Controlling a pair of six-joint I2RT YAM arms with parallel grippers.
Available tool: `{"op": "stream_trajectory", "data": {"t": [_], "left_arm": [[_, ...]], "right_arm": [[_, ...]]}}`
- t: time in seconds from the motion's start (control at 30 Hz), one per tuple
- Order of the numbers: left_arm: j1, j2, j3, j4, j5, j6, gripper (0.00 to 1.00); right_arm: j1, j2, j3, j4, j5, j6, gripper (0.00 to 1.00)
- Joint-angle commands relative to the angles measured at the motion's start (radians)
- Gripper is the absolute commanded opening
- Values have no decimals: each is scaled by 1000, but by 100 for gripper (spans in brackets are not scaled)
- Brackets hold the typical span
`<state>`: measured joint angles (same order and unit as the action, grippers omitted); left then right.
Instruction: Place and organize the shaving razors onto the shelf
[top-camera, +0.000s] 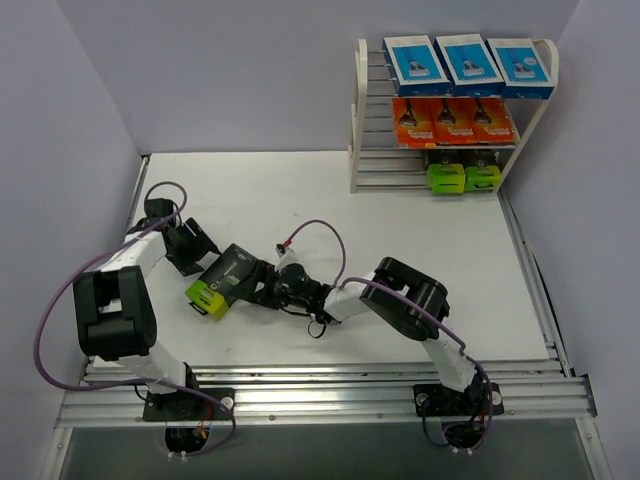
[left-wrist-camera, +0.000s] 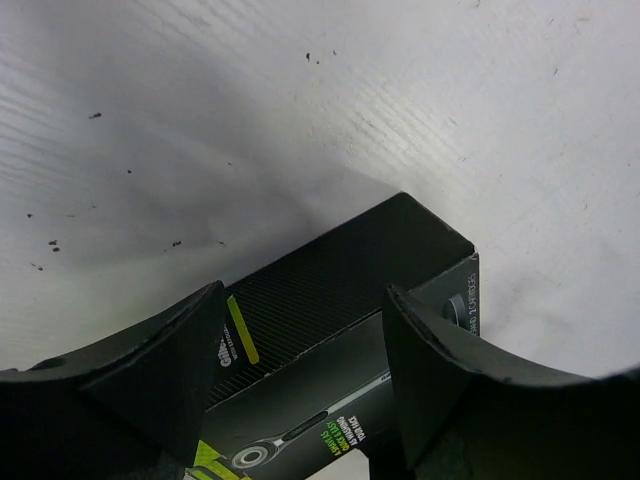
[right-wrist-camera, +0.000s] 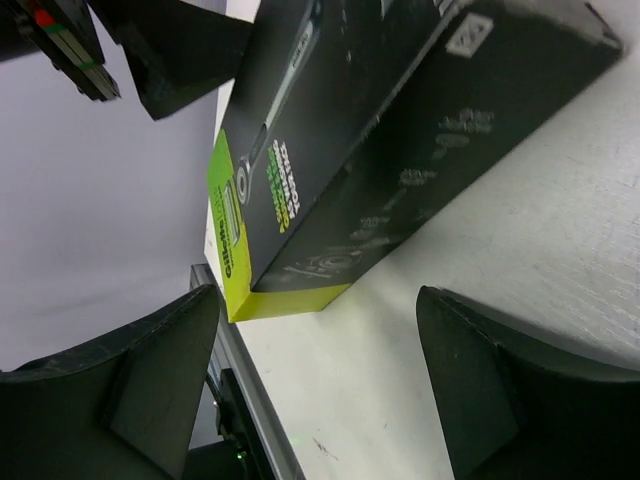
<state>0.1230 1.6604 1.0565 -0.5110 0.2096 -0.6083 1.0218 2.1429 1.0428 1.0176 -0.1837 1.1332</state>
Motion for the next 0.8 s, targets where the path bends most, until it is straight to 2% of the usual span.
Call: {"op": "stream_trajectory", "data": {"t": [0.0,0.17,0.2,0.3,0.43,0.5,0.67,0.77], "left_arm": [[-17,-57,-61,77,19,-74,72],[-62,-137,-101,85,25,-120,72],[-72,-152,-104,75,21,-125,77],[-112,-203,-118,68,7,-145,77],[-239,-237,-141,77,-19,-188,78],[-290,-238,-164,110,-18,-215,78],[-457,-215,-173,175,-42,-298,78],[-508,-191,-153,186,-39,-317,78]], "right_arm": [[1,0,-7,88,0,19,75],[-38,-11,-7,87,9,30,74],[-52,-18,-19,105,12,42,74],[-124,-60,-93,174,4,66,74],[-219,-87,-150,219,-51,74,74],[-267,-94,-176,294,-92,88,74],[-318,-77,-219,403,-163,126,74],[-336,-87,-240,446,-184,128,74]]}}
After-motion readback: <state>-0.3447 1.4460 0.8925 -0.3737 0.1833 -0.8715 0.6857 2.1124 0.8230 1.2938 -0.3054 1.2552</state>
